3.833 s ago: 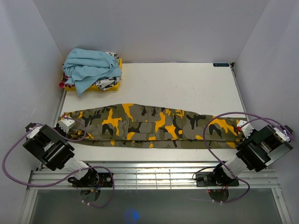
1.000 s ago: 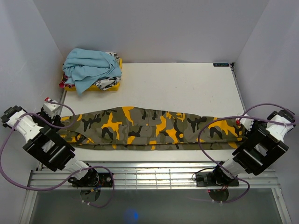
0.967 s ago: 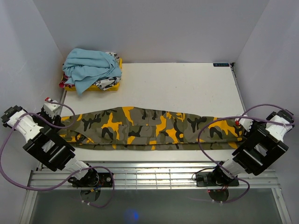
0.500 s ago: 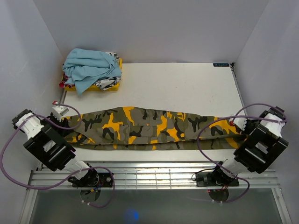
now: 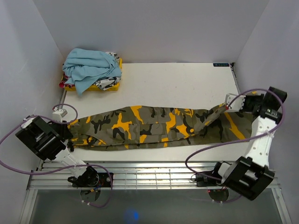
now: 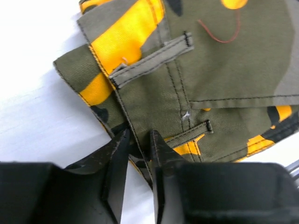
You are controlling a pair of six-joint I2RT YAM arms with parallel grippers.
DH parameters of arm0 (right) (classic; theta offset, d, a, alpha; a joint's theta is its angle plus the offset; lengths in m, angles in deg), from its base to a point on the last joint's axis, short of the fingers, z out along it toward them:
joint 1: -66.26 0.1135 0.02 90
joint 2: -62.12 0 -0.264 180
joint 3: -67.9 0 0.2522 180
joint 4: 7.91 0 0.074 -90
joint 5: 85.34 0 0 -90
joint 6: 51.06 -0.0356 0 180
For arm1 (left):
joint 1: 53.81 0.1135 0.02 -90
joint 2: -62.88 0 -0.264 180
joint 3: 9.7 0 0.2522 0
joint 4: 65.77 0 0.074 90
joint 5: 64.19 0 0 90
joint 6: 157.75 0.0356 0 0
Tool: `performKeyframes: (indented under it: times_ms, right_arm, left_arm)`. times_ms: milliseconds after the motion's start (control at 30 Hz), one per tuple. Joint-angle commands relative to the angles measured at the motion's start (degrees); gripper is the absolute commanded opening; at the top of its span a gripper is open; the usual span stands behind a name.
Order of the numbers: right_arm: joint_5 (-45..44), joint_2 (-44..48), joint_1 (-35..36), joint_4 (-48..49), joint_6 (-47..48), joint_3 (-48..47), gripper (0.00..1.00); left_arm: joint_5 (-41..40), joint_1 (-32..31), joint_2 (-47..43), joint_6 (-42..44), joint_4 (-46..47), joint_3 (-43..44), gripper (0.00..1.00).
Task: Fold and stack the trousers
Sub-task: Fold the trousers
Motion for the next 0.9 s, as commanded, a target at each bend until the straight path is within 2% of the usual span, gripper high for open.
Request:
performKeyframes:
  times_ms: [0, 33, 167, 333, 433, 533, 600, 633, 667, 733, 767, 833, 867]
  right_arm:
    - [2.10, 6.12, -5.37, 8.20, 9.69, 15.28, 0.08]
    - [1.50, 6.65, -7.83, 7.77, 13.98, 17.07, 0.08]
    - [-1.40, 3.59, -14.69, 7.41, 19.89, 21.83, 0.08]
    - [-6.40, -6.33, -23.74, 8.11, 27.73, 22.89, 0.08]
    - [-8.52, -10.30, -24.29, 12.68, 27.30, 23.51, 0.08]
    - [-8.17, -10.57, -24.03, 11.47, 28.08, 24.38, 0.08]
    - [-8.00, -8.82, -23.67, 11.37, 30.00, 26.57, 0.08]
    - [-7.73, -8.11, -23.50, 10.85, 30.71, 27.28, 0.08]
    - [-7.56, -7.58, -23.58, 10.50, 31.16, 27.81, 0.08]
    - [-7.20, -6.70, -23.50, 7.26, 32.03, 27.82, 0.08]
    - [-7.12, -6.61, -23.41, 6.37, 32.13, 27.55, 0.08]
    - [-6.68, -6.44, -22.80, 5.84, 30.91, 27.12, 0.08]
    - [-6.50, -6.44, -22.36, 4.53, 30.03, 26.76, 0.08]
  left_arm:
    - [-5.35, -0.25, 0.85, -4.00, 4.81, -1.42, 0.33]
    - [-7.36, -0.25, 1.20, -4.09, 5.17, -1.95, 0.29]
    - [-11.94, -0.07, 2.52, -4.26, 6.58, -2.48, 0.25]
    - [-15.20, 0.54, 5.15, -5.40, 6.58, 0.50, 0.18]
    - [-15.47, 1.16, 7.17, -5.58, 6.67, 4.01, 0.11]
    - [-12.50, 1.25, 7.36, -4.89, 5.36, 8.58, 0.10]
    - [-4.87, 2.12, 5.52, 2.30, -3.23, 14.09, 0.17]
    - [2.04, 1.95, 2.29, 5.63, -6.74, 15.35, 0.33]
    - [4.98, 0.91, -0.18, 10.63, -10.87, 16.23, 0.39]
    - [9.82, -1.55, -8.41, 14.44, -12.92, 16.15, 0.50]
    - [9.76, -6.18, -11.08, 15.41, -12.93, 15.28, 0.51]
    - [9.41, -11.38, -16.17, 16.74, -12.76, 11.78, 0.53]
    - [8.89, -17.59, -20.46, 15.87, -11.28, 10.10, 0.53]
